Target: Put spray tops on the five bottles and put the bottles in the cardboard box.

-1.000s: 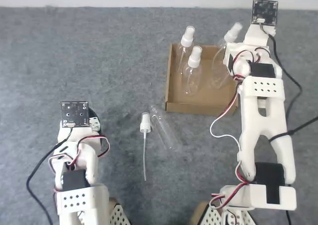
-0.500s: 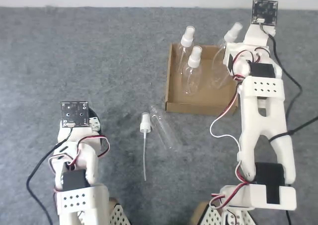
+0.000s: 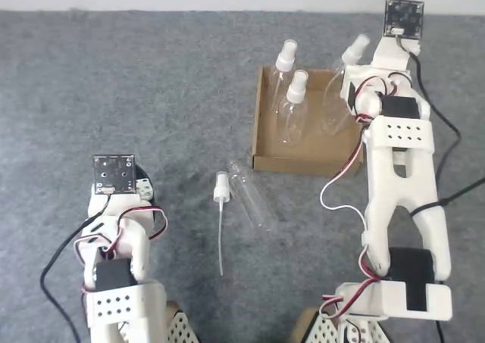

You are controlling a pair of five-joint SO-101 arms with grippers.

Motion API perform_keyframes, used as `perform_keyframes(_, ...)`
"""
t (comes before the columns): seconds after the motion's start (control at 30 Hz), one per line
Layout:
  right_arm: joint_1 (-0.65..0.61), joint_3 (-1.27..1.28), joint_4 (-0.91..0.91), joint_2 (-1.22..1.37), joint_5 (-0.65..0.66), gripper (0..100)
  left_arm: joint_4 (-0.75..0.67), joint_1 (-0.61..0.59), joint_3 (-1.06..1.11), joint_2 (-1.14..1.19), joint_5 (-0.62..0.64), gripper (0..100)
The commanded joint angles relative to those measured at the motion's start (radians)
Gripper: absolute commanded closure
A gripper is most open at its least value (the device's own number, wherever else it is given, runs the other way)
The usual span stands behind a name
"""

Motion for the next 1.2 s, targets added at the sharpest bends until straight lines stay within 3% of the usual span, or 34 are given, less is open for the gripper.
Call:
perform_keyframes(0.0,0.007,-0.021,-0.01,-0.013,-0.011,77.9,-0.026,-0.005,-0.005,-0.018,-0.006,99)
perform_keyframes(0.27,0.008,-0.021,-0.01,-0.013,-0.011,85.4,-0.026,-0.005,-0.005,-0.018,-0.006,99)
perform_keyframes(1.17,0.007,-0.021,-0.01,-0.015,-0.009,85.8,-0.026,-0.005,-0.005,-0.018,-0.006,99)
